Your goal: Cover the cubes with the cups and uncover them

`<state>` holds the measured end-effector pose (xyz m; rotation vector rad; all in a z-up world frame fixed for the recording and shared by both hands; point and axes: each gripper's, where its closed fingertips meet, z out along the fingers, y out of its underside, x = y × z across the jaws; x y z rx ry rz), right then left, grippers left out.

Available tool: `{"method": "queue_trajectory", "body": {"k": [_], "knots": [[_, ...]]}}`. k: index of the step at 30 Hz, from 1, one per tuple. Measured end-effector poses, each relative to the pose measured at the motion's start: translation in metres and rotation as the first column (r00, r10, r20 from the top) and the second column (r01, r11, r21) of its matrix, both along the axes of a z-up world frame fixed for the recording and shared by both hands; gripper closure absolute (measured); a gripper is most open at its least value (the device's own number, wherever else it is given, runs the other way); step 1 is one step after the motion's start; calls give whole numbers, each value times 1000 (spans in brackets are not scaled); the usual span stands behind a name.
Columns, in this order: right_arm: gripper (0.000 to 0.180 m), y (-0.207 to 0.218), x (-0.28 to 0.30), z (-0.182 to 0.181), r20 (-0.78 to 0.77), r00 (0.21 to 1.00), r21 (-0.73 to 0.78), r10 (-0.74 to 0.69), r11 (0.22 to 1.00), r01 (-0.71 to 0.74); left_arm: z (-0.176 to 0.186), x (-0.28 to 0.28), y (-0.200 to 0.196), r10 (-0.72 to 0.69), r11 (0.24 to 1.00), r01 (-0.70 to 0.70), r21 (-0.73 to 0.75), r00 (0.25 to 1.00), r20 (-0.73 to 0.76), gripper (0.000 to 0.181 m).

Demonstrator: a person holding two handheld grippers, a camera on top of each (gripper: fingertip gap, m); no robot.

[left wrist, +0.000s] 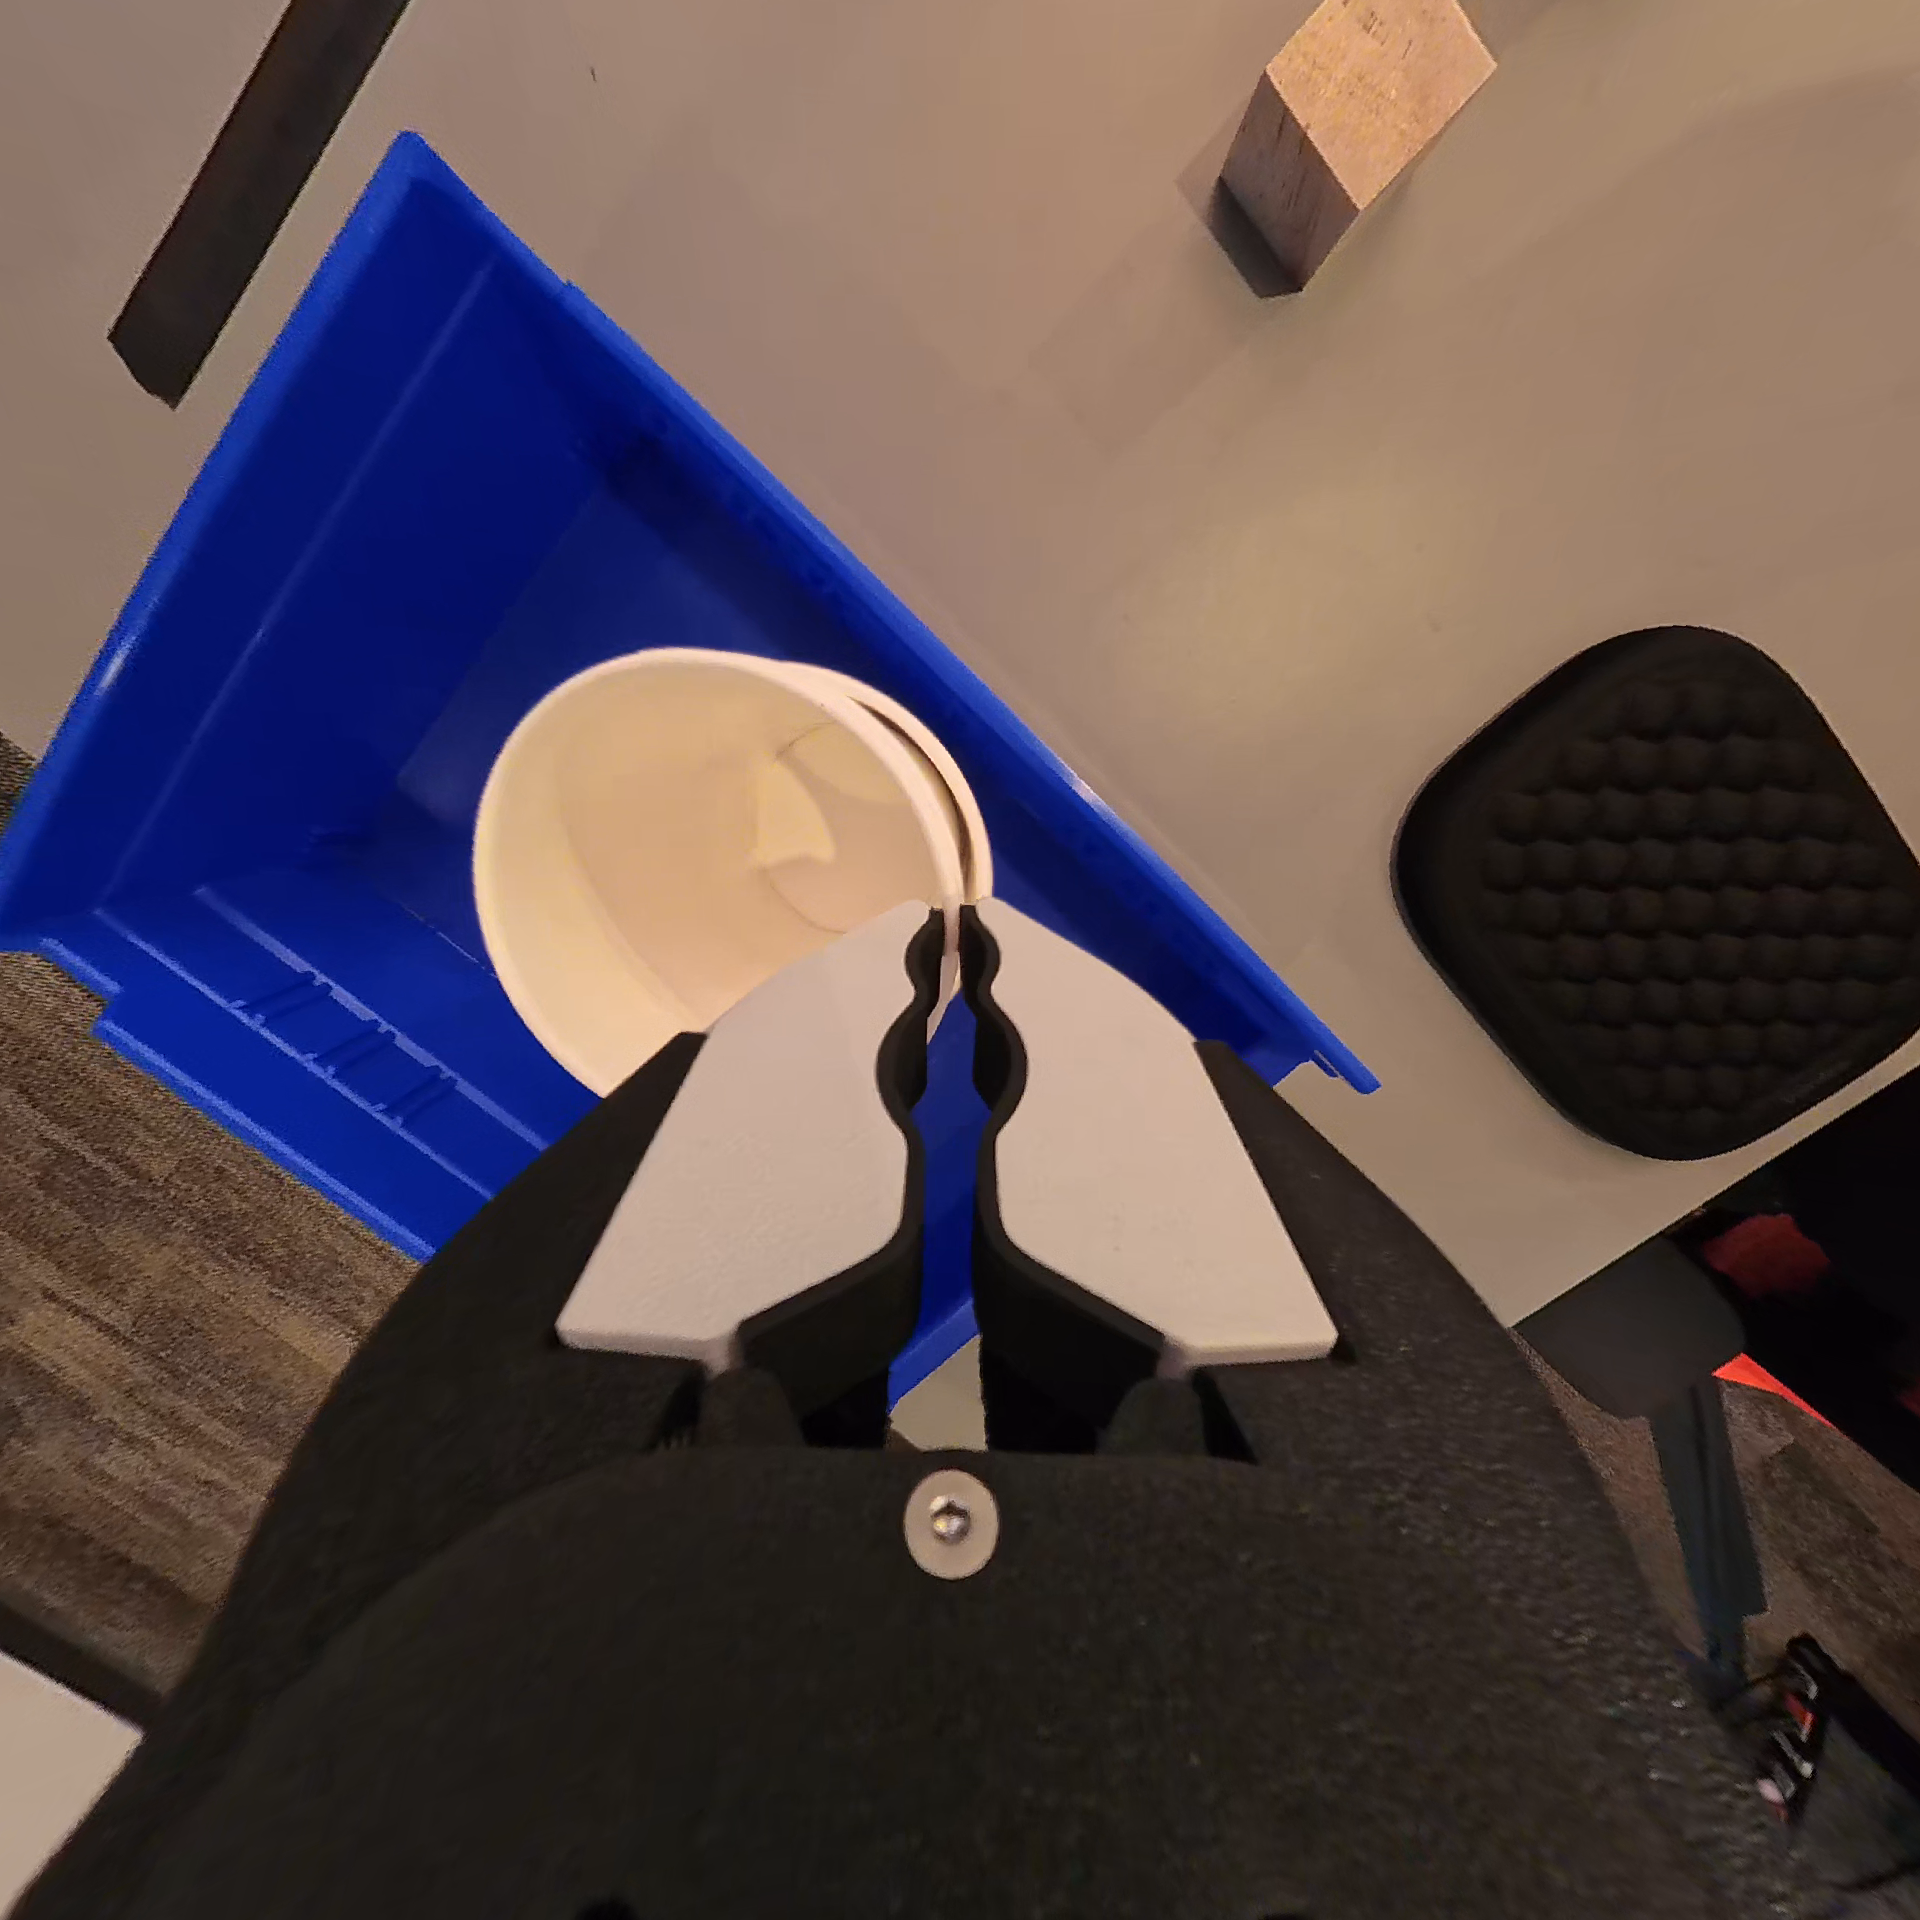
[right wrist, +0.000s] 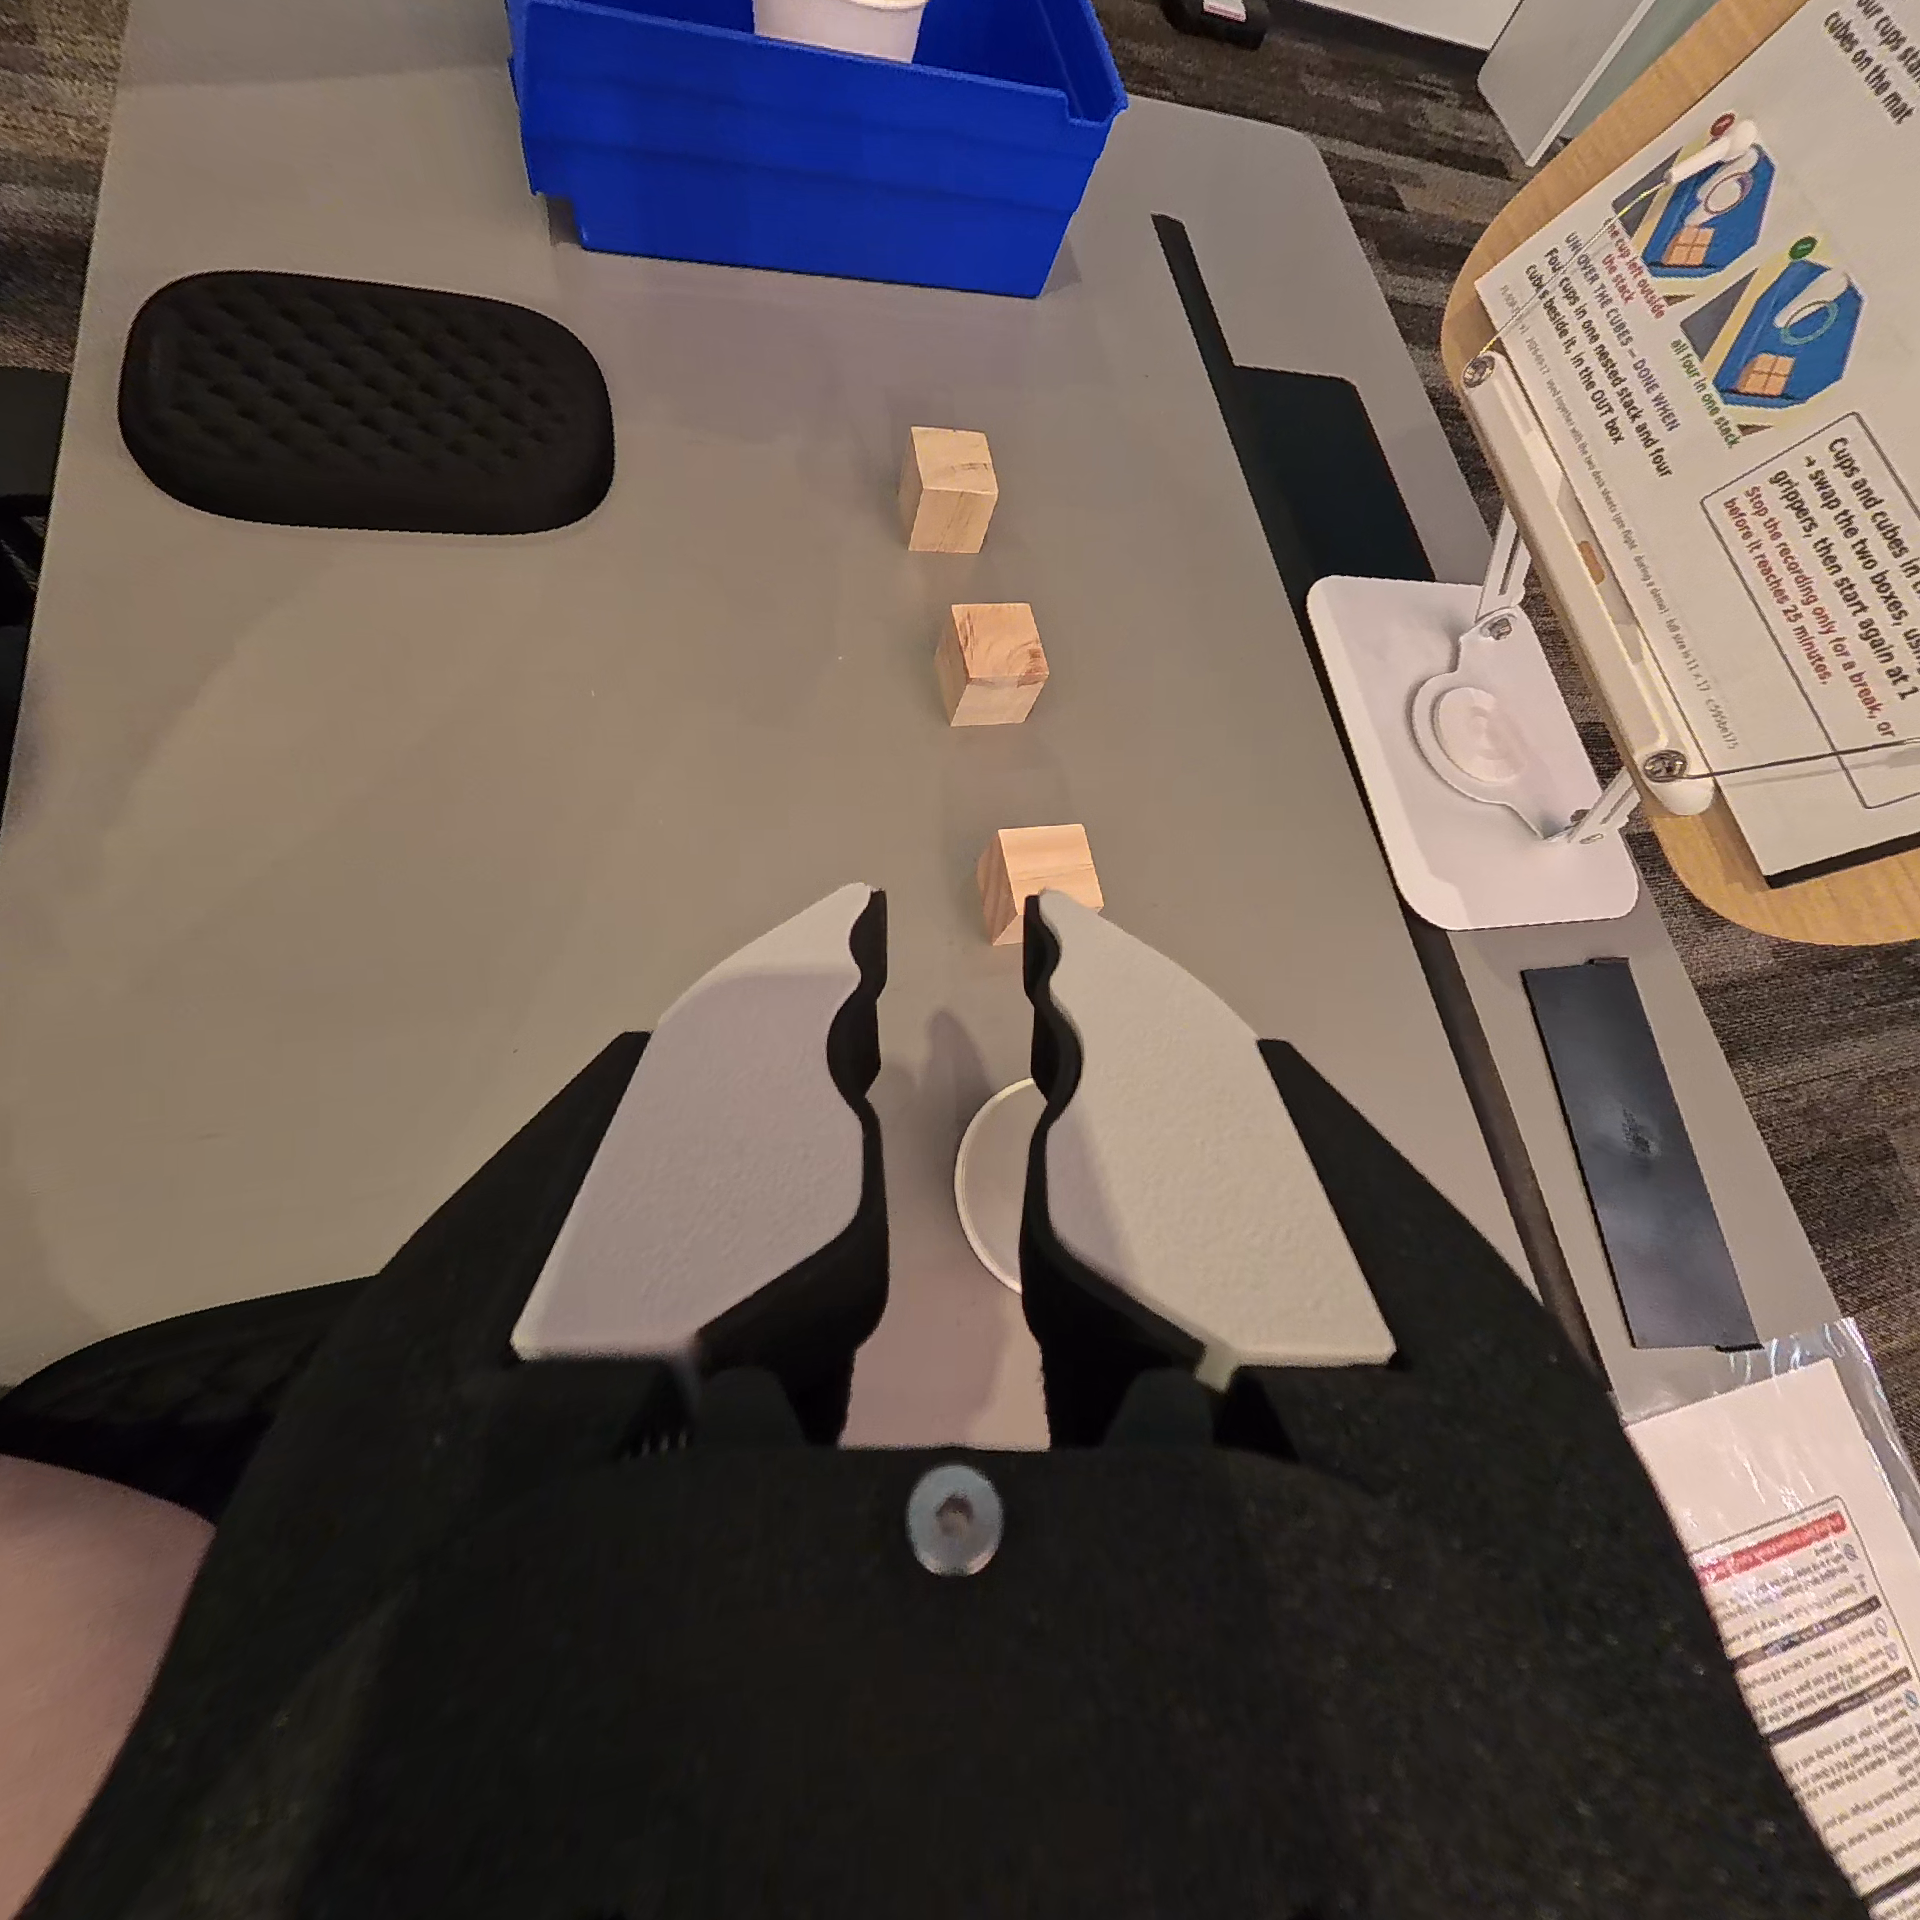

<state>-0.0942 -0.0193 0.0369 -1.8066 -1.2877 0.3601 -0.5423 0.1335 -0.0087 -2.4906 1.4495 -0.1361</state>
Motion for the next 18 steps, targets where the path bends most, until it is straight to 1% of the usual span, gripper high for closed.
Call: {"method": "queue_trajectory", "body": {"k": [18], "knots": [[155,2,0,-9,21,1000,-34,3,999,-2,38,-11,11,31,995,-28,96,999,-39,178]]}}
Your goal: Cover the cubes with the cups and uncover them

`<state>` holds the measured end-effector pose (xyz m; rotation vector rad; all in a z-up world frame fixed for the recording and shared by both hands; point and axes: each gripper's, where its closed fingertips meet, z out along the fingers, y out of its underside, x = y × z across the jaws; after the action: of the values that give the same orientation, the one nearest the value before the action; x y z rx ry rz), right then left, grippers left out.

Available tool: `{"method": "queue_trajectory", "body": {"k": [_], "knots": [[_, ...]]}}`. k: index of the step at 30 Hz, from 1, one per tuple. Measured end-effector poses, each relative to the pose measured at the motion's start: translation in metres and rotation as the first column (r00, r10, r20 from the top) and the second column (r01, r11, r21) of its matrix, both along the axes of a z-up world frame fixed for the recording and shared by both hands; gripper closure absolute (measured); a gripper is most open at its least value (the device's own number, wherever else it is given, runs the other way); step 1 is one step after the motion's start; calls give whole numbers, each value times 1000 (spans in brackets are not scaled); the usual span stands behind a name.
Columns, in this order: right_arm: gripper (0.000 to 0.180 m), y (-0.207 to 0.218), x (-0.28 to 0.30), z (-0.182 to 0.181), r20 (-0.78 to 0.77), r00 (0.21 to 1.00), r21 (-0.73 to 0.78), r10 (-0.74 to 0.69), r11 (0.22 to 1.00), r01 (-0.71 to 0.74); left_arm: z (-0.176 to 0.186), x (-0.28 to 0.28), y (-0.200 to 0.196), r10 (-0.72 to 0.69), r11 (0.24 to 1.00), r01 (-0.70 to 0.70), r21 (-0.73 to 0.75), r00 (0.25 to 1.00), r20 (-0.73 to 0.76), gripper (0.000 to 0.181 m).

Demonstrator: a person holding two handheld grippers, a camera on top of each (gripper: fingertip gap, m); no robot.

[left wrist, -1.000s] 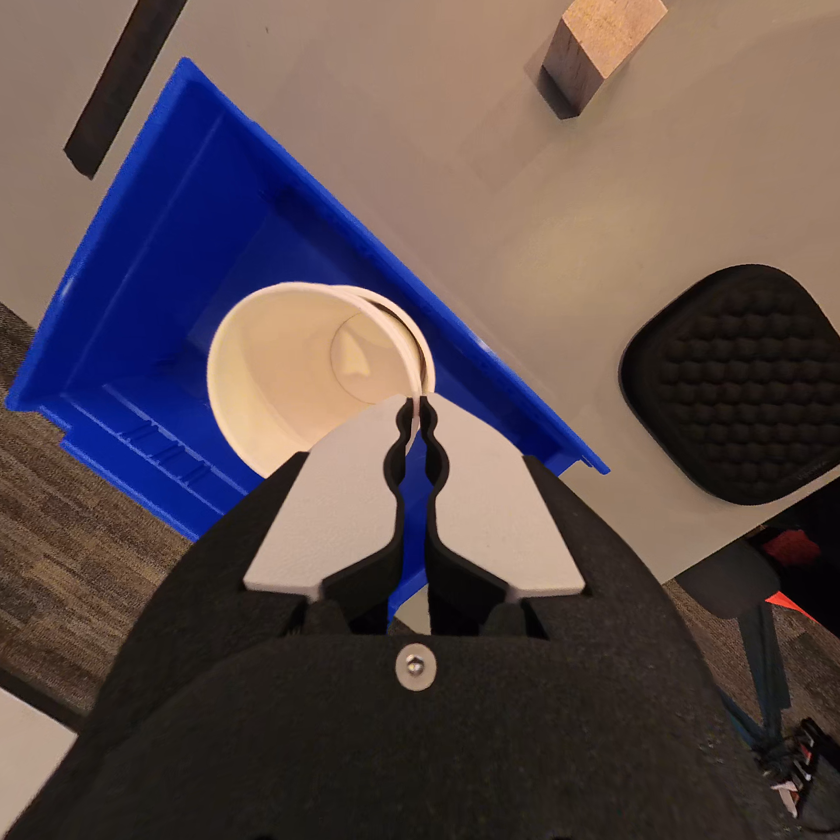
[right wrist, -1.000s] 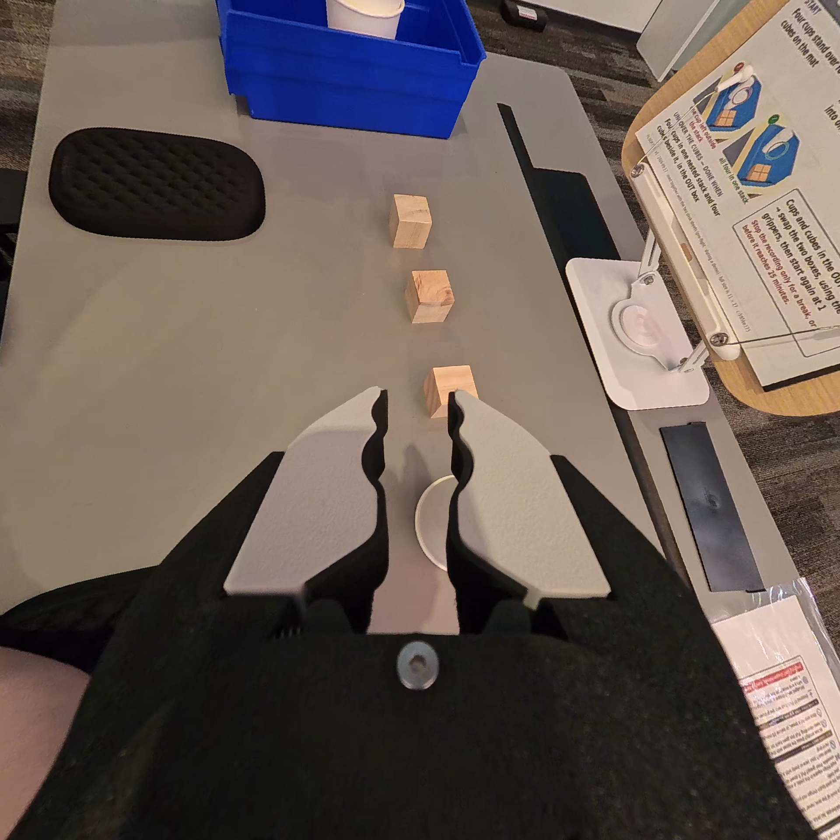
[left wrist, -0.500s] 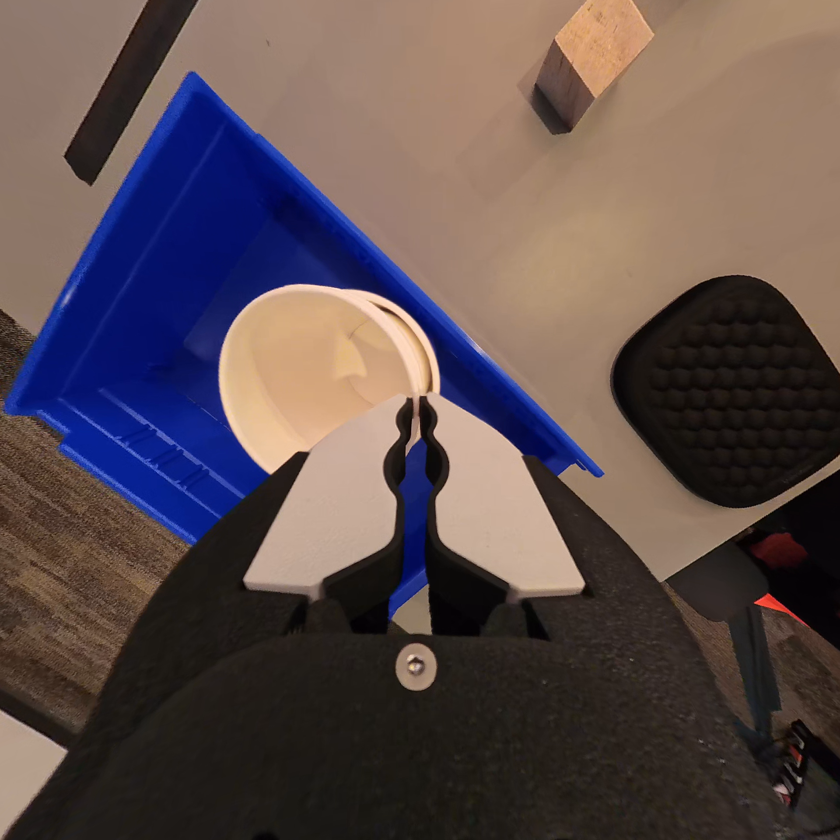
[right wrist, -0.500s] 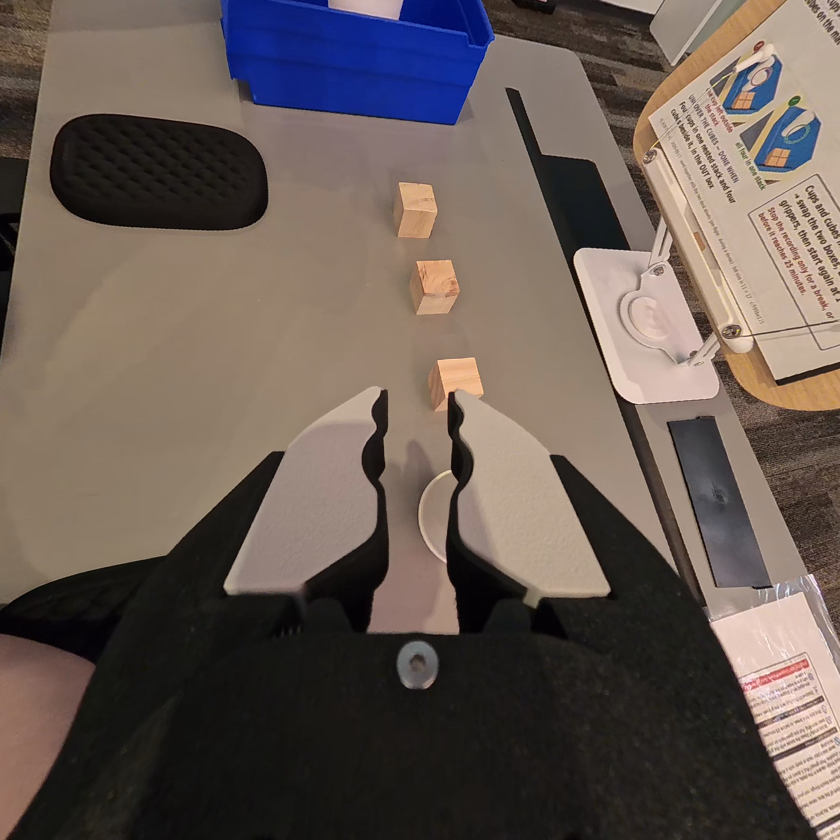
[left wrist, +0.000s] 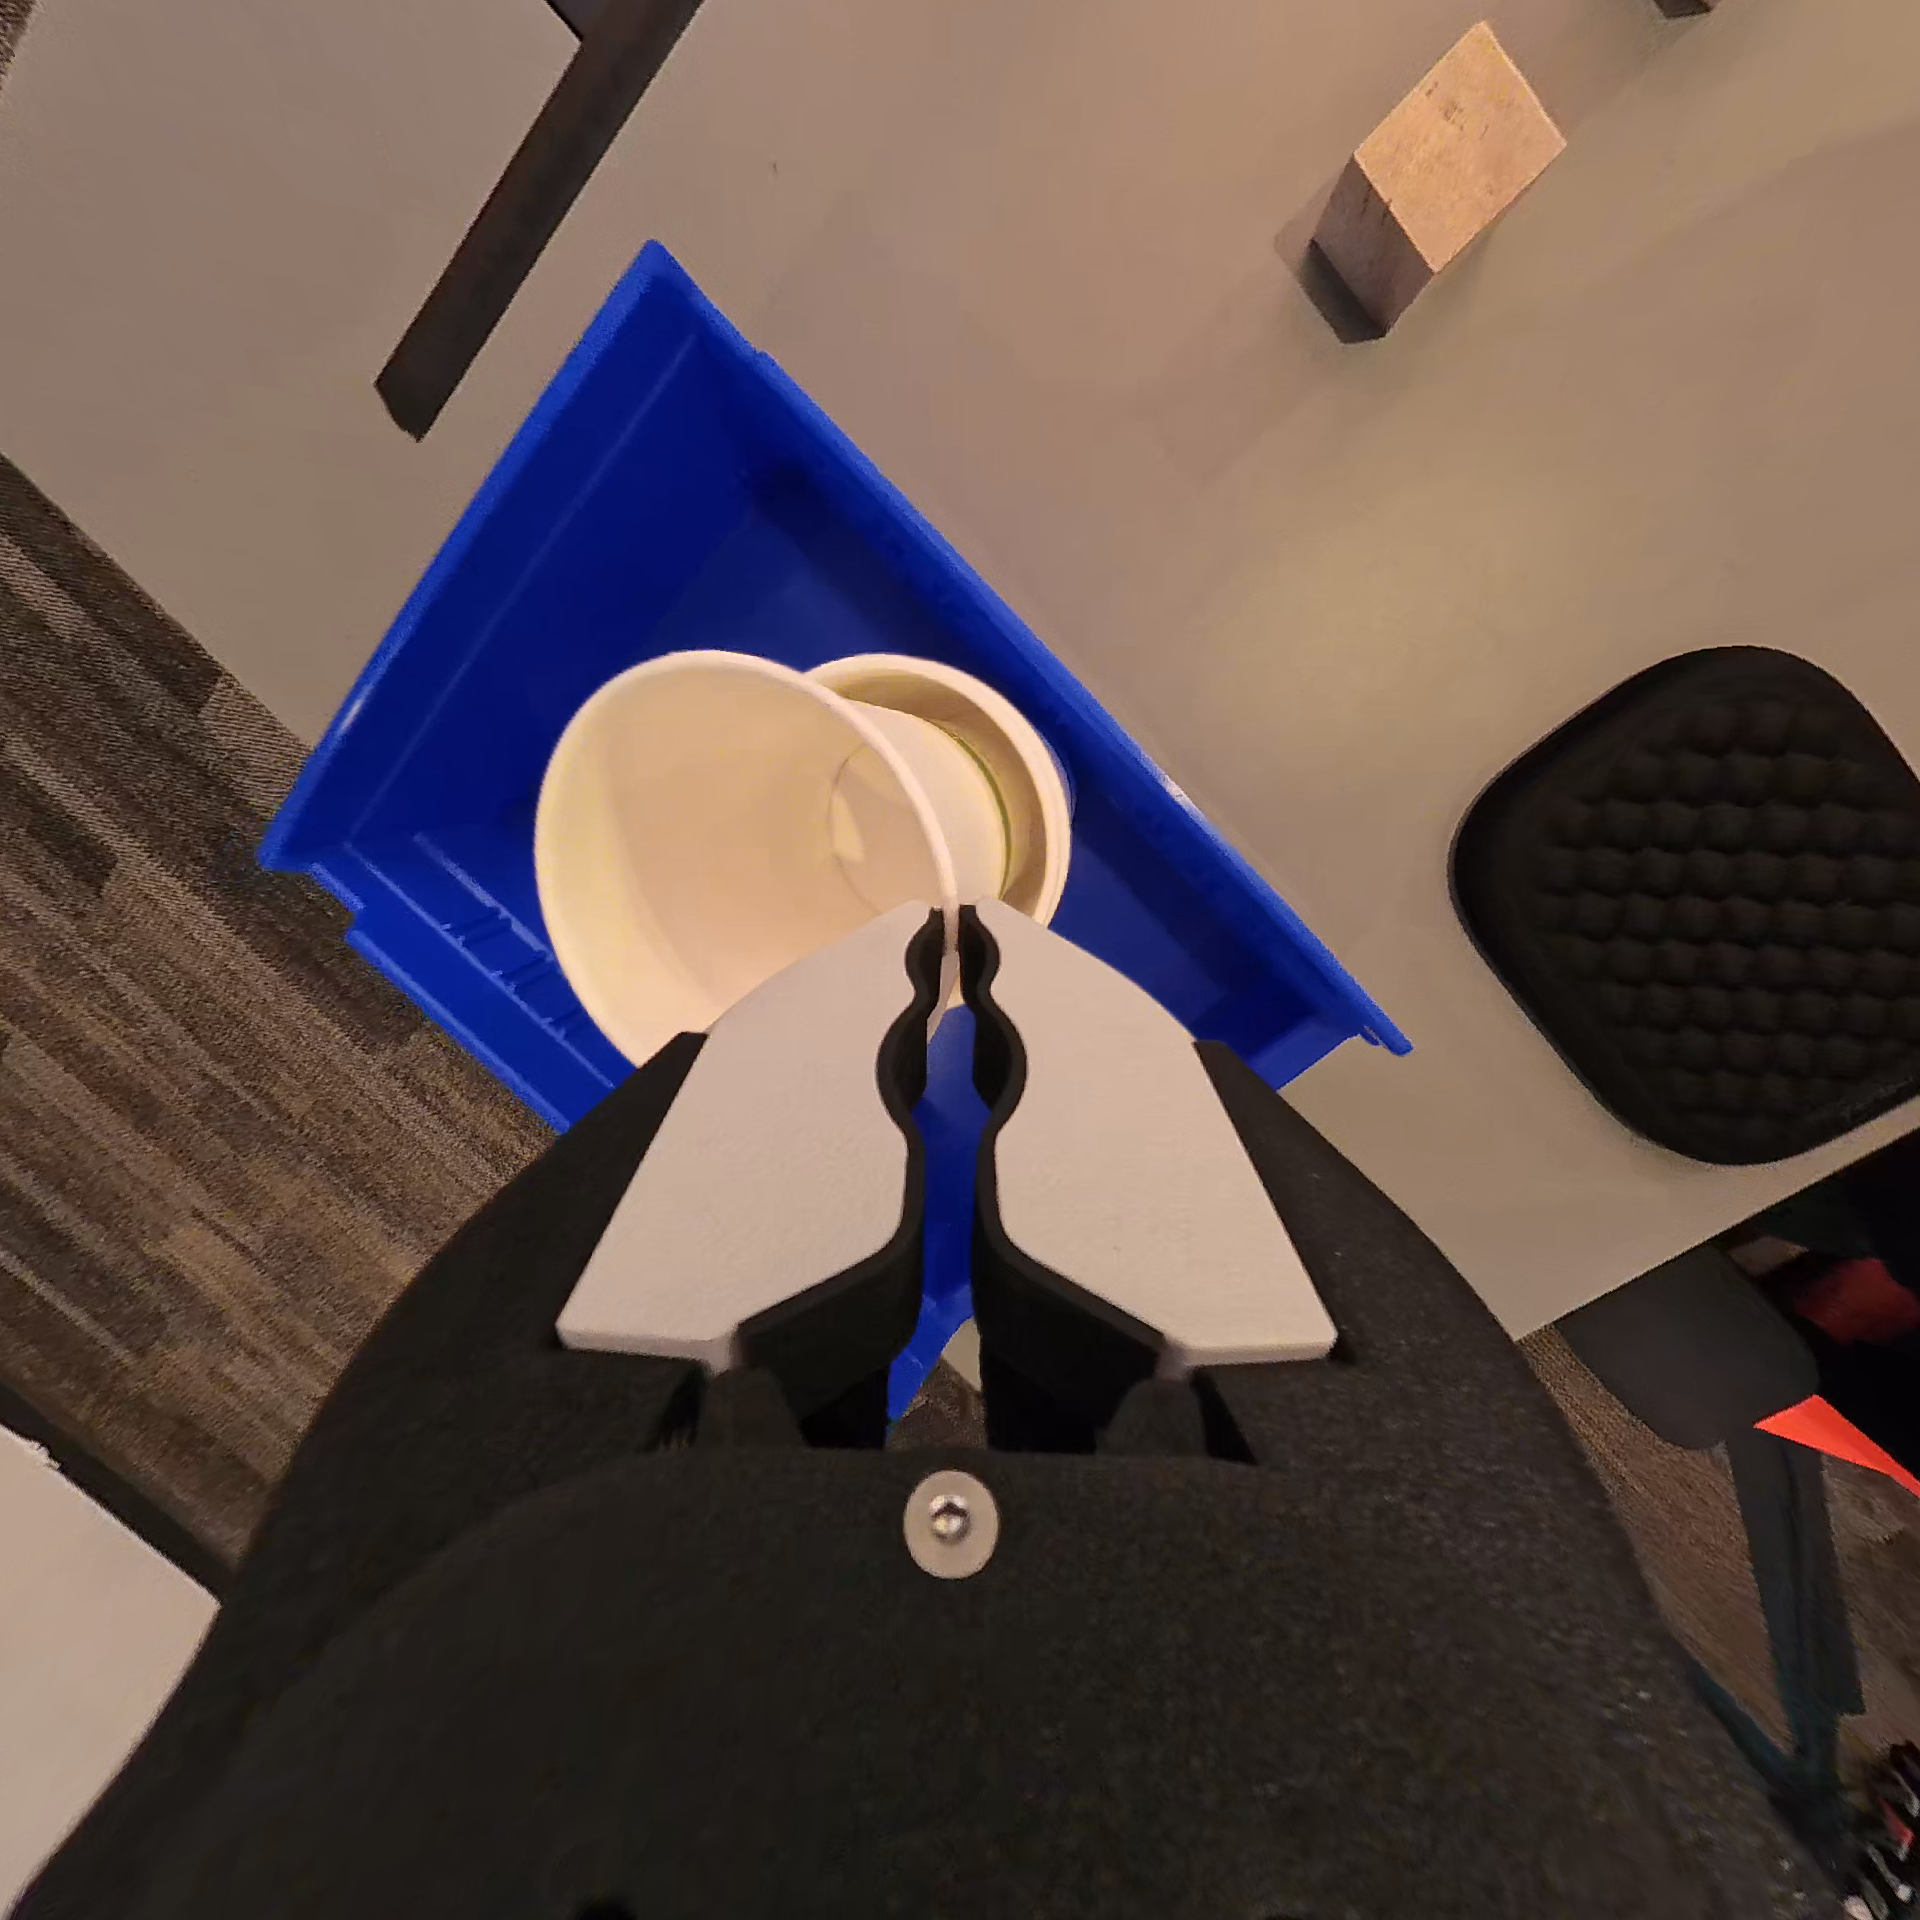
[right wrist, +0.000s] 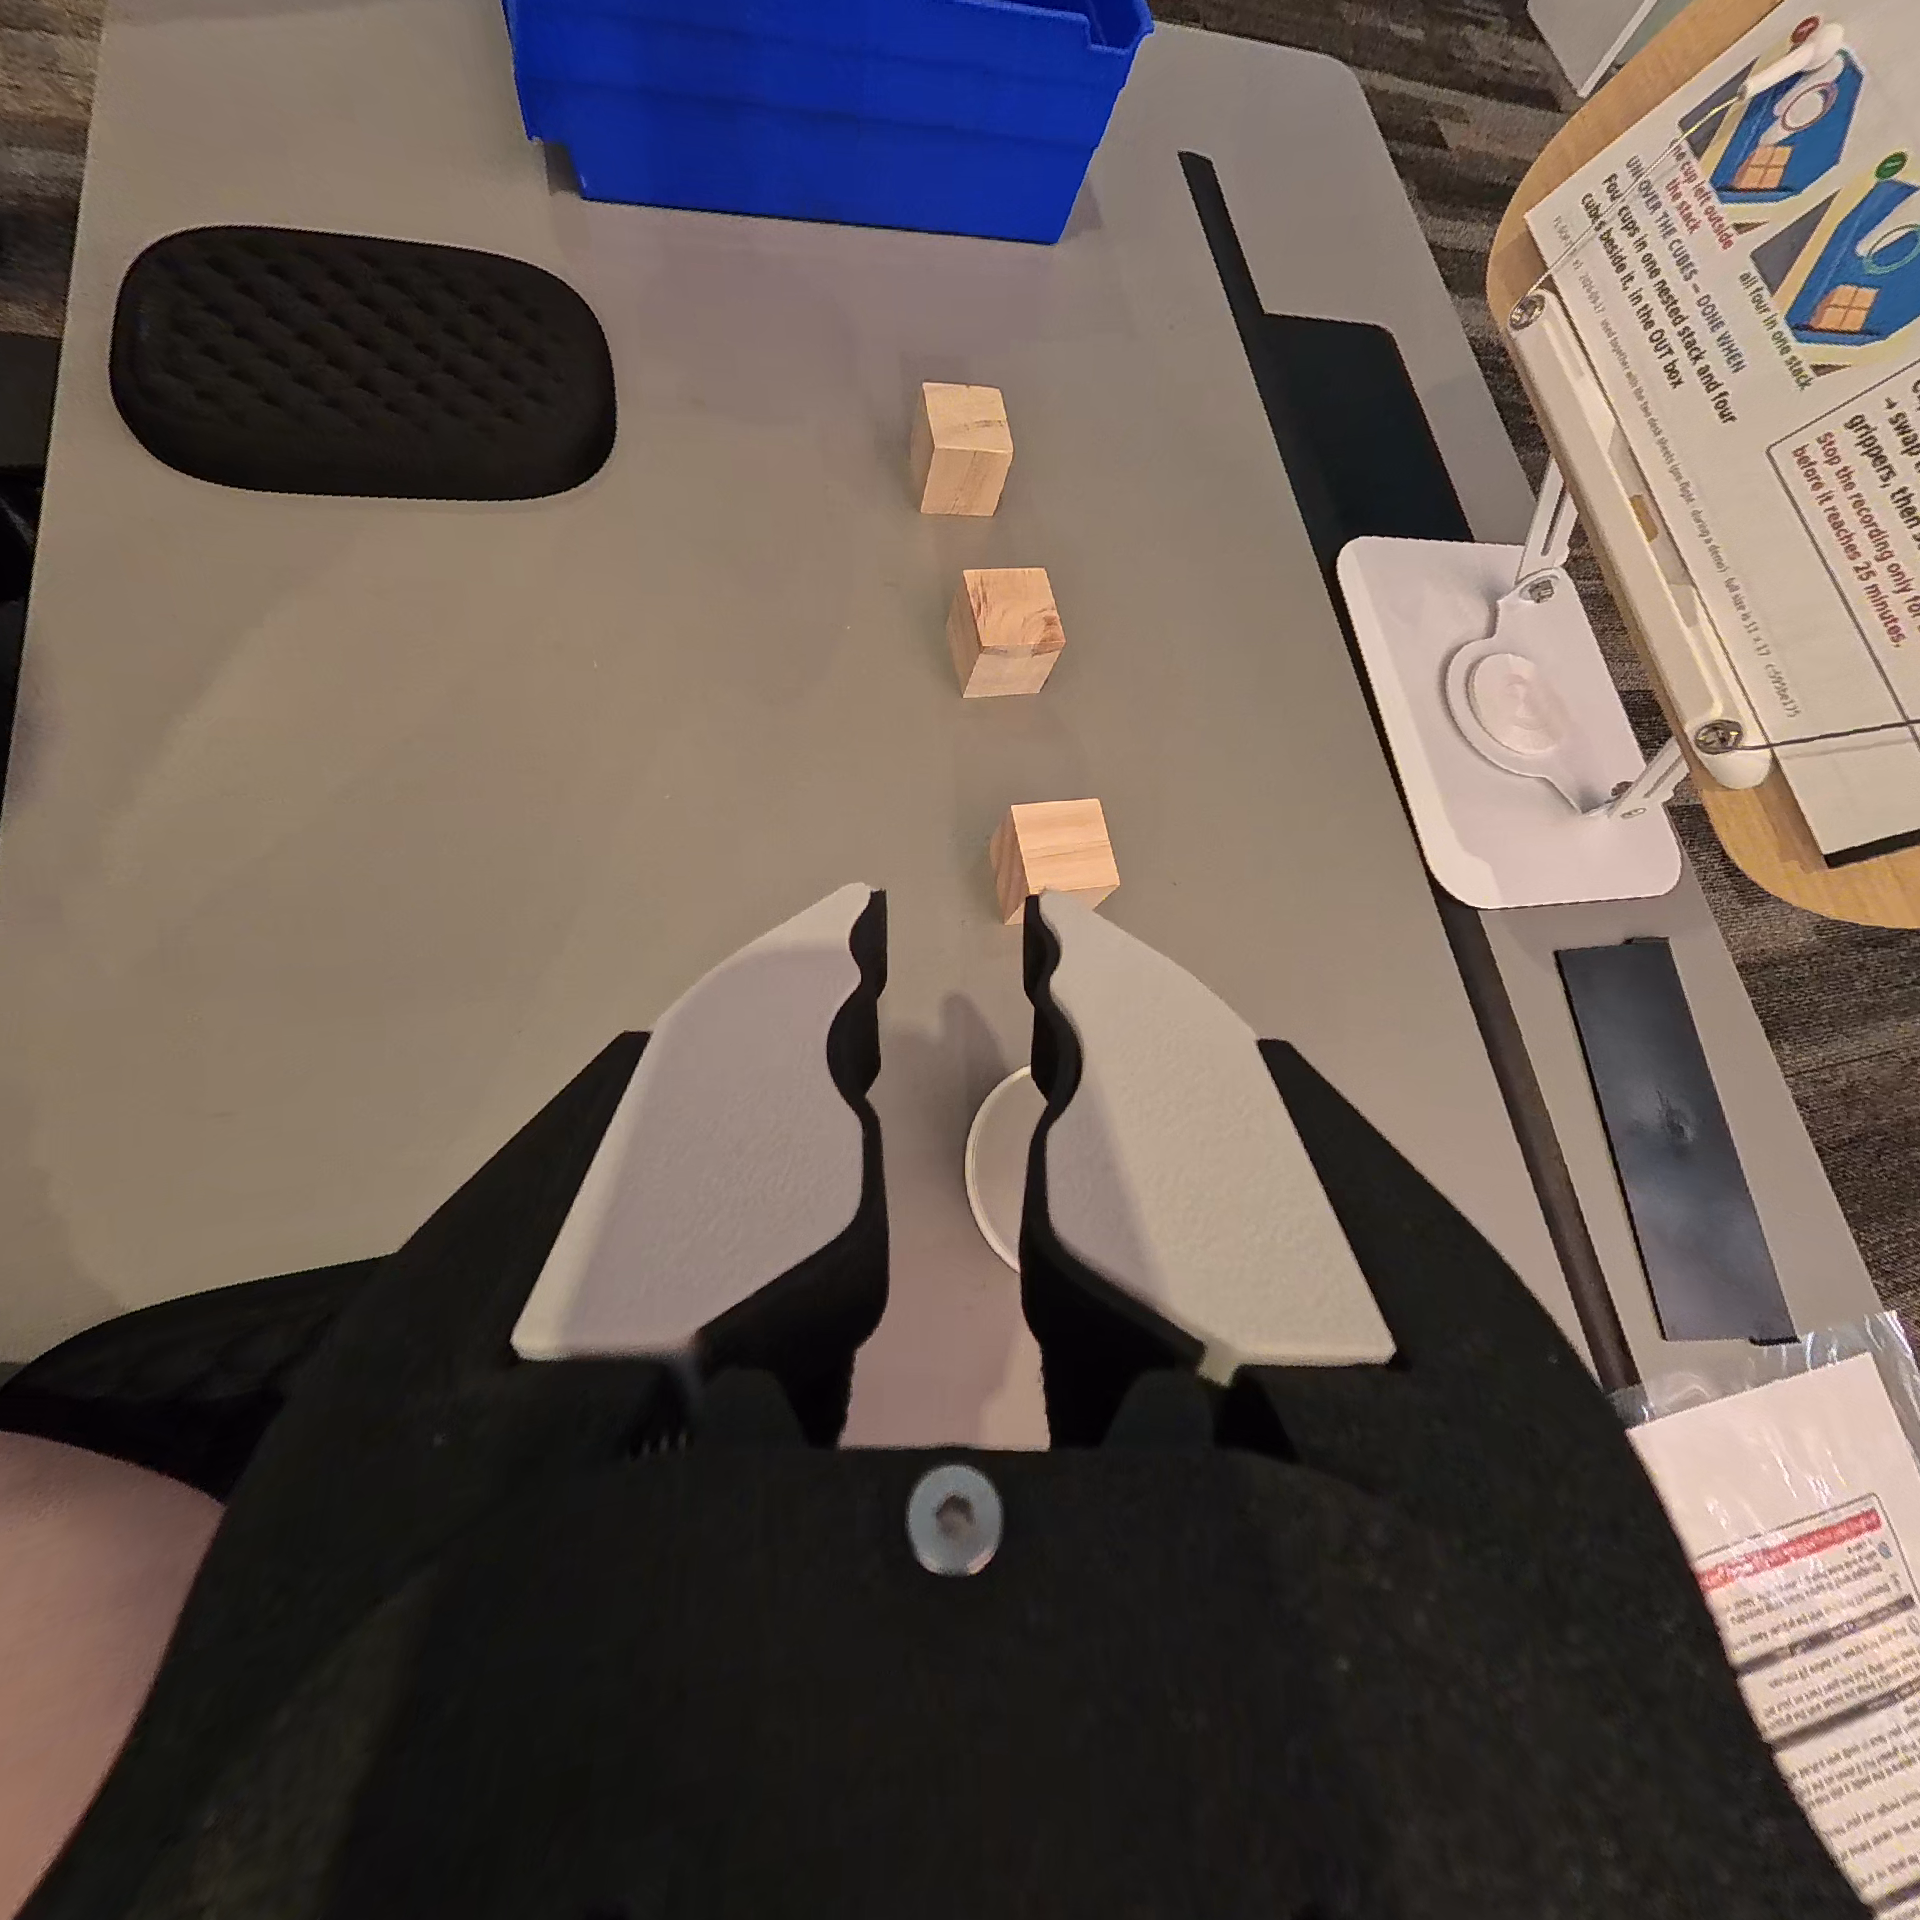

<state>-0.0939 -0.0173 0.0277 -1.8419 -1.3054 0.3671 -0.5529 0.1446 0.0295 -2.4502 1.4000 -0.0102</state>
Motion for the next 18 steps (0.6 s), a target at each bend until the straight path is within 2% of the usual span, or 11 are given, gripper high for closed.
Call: {"method": "queue_trajectory", "body": {"k": [10,18], "knots": [[155,5,-3,-6,-1,1000,-20,3,1000,-3,47,-4,-4,8,997,-7,81,1000,-18,178],[155,16,-12,-4,-45,999,-7,4,1000,-5,97,14,-17,-38,982,22,188,996,80,178]]}}
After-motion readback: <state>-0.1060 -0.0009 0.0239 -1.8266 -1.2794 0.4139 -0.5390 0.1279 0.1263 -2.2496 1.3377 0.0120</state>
